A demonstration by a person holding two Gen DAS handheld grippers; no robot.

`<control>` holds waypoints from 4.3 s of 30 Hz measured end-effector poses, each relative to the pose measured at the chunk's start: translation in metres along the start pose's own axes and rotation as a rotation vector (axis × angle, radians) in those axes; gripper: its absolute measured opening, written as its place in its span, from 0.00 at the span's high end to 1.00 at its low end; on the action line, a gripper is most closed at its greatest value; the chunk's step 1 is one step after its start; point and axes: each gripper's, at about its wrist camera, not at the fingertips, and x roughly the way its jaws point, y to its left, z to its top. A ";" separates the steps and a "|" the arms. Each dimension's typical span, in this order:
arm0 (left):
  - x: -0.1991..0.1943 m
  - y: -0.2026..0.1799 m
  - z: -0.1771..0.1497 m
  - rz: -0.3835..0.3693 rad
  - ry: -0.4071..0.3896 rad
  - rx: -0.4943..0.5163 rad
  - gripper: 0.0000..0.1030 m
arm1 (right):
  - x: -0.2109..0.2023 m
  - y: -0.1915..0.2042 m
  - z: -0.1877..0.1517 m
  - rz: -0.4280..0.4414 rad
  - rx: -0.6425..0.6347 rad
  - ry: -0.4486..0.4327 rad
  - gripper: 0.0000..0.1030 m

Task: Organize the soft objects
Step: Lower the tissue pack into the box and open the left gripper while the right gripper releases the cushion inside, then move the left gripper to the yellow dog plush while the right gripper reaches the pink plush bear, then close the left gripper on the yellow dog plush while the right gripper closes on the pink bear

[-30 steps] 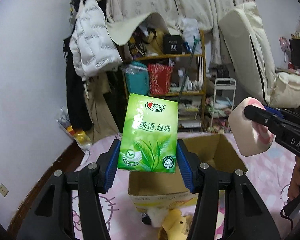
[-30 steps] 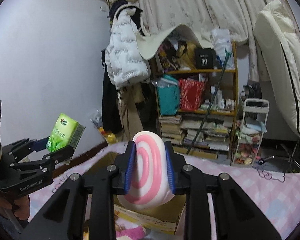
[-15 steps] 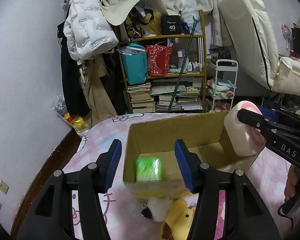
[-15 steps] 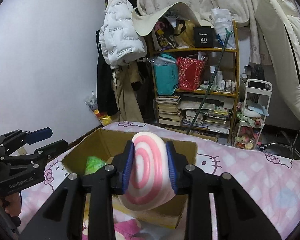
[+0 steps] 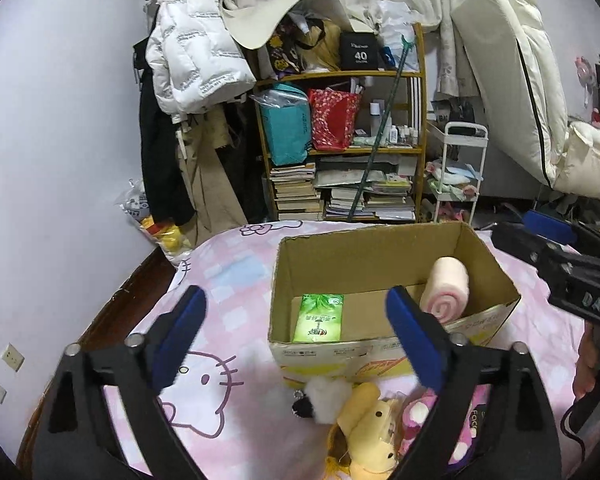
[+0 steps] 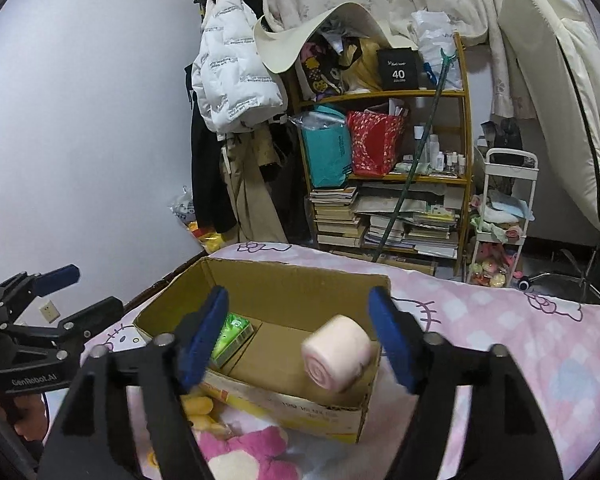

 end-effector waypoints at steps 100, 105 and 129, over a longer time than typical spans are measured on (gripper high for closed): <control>0.070 -0.039 -0.120 -0.238 0.565 0.007 0.49 | 0.066 0.026 -0.110 0.159 0.163 0.507 0.15; 0.063 -0.043 -0.119 -0.235 0.557 0.000 0.51 | 0.057 0.031 -0.106 0.170 0.124 0.489 0.27; 0.017 -0.011 -0.100 -0.152 0.409 -0.085 0.52 | 0.012 0.046 -0.094 0.134 0.031 0.378 0.78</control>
